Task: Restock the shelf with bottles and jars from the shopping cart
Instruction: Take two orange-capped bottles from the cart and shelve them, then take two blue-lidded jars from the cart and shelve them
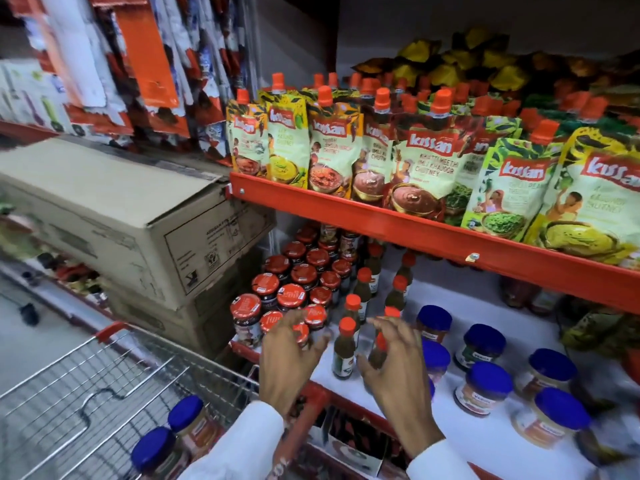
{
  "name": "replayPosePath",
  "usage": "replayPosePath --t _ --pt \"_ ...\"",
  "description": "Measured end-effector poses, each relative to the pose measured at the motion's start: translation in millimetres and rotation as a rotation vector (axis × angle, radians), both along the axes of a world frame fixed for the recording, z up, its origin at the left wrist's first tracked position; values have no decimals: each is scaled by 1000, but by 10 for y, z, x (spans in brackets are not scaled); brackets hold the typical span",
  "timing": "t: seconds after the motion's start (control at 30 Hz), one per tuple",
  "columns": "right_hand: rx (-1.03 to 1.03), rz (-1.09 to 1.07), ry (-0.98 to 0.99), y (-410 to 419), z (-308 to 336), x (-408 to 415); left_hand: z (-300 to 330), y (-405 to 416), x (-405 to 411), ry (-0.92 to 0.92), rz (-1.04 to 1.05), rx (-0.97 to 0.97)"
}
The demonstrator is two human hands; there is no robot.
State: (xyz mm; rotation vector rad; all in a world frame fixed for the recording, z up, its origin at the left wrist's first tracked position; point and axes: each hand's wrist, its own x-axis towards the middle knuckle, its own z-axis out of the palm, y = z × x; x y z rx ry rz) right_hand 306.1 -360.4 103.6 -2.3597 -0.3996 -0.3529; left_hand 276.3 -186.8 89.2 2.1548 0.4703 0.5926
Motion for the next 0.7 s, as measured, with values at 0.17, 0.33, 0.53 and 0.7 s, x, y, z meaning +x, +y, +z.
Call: replayPosePath --t 0.17,0.33,0.53,0.7 --pt "103 263 108 435 -71 -194 -97 504 -729 -48 209 -123" --pt "155 526 302 1042 -326 -308 -410 1006 -1494 -24 523 -258" --pt "-34 741 633 2064 -1002 -293 -1193 1492 -2024 187 748 -459" --pt "-181 706 789 2650 -1559 -264 -1537 1728 -1959 342 714 -717"
